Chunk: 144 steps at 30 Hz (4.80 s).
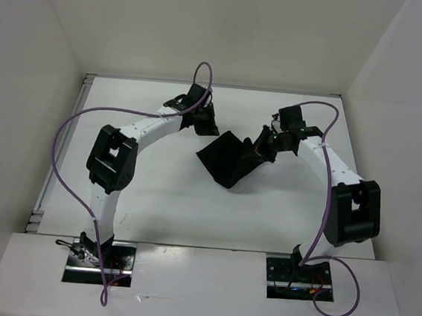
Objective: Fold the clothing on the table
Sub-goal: Fold the skirt
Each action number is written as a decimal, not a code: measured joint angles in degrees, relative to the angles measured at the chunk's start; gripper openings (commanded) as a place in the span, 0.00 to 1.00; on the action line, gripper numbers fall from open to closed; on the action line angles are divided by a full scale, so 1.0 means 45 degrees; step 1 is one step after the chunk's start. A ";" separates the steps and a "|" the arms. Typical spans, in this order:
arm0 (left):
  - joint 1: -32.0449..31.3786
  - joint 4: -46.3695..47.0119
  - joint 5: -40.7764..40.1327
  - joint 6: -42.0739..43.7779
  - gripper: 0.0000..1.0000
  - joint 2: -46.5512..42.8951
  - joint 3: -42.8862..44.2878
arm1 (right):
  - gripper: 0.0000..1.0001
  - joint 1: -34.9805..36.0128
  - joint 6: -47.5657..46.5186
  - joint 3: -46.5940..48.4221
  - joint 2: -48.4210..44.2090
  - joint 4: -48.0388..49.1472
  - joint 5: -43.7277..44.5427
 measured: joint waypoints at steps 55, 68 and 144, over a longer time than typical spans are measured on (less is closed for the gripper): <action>0.0374 0.2249 0.1710 -0.0092 0.00 0.0933 -0.3060 | 0.00 0.1695 0.0636 0.3555 0.5027 0.0437 -0.0155; 0.0369 0.2443 0.1710 -0.0301 0.00 0.0806 -0.3298 | 0.00 0.1923 0.1132 0.5940 0.6878 0.0631 0.0330; 0.1559 0.1613 0.4775 0.2399 0.30 -0.2633 -0.3954 | 0.21 -0.3138 -0.1229 0.1443 0.1175 0.0821 0.0495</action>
